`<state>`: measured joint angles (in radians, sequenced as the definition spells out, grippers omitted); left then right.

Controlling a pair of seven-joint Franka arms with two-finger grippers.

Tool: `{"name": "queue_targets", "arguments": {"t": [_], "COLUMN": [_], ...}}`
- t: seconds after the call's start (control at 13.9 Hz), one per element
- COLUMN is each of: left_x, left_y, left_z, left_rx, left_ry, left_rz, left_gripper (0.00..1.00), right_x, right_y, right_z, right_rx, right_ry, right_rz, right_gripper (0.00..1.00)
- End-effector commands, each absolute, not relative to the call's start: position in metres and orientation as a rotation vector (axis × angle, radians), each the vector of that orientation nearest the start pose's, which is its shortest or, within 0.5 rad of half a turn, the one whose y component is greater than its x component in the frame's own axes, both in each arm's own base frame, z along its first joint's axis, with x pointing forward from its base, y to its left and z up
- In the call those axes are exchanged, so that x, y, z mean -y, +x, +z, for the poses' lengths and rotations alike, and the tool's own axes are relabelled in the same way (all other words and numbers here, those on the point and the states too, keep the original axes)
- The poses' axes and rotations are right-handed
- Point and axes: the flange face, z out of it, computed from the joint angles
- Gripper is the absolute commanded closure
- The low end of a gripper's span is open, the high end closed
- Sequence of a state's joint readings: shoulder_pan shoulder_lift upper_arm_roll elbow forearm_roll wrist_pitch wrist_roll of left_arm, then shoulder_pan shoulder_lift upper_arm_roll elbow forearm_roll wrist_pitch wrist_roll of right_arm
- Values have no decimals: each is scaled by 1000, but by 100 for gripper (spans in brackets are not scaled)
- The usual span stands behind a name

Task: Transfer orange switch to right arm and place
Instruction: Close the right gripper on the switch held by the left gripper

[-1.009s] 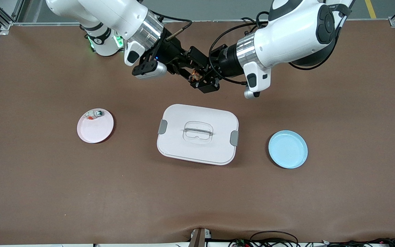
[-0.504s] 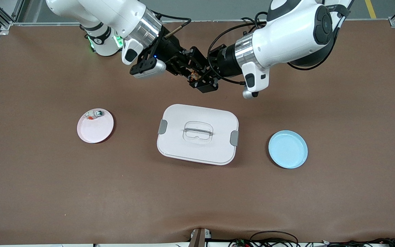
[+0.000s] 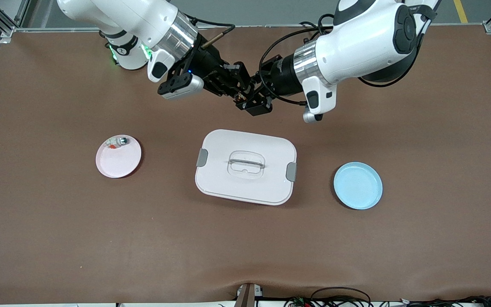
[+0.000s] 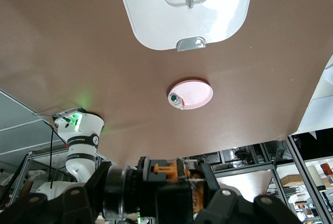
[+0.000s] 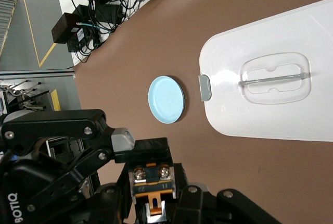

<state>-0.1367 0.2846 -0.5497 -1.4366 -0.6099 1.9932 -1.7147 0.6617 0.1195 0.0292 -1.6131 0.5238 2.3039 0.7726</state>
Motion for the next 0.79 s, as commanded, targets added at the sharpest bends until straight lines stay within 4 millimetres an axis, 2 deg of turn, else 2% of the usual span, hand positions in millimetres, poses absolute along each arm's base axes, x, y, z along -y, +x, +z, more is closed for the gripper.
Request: {"name": "queue_targets", "arguments": {"t": [0.0, 0.22, 0.43, 0.72], "left_x": [415, 415, 414, 415], "left_y": [521, 521, 522, 521], "left_z": [601, 601, 599, 598], "left_rx": [-1454, -1446, -1449, -1447], "left_ry": [2034, 2041, 2071, 2075], "left_rz": [-747, -736, -690, -689], "left_gripper": [64, 60, 50, 19], "right_x": [-421, -421, -421, -421], "right_y": [493, 493, 493, 493], "right_z": [626, 625, 625, 624], "right_rx": [-391, -383, -383, -383], "right_ry": [-2364, -2367, -2368, -2370], "right_rz": [-131, -133, -134, -132], "right_gripper": [100, 100, 100, 100]}}
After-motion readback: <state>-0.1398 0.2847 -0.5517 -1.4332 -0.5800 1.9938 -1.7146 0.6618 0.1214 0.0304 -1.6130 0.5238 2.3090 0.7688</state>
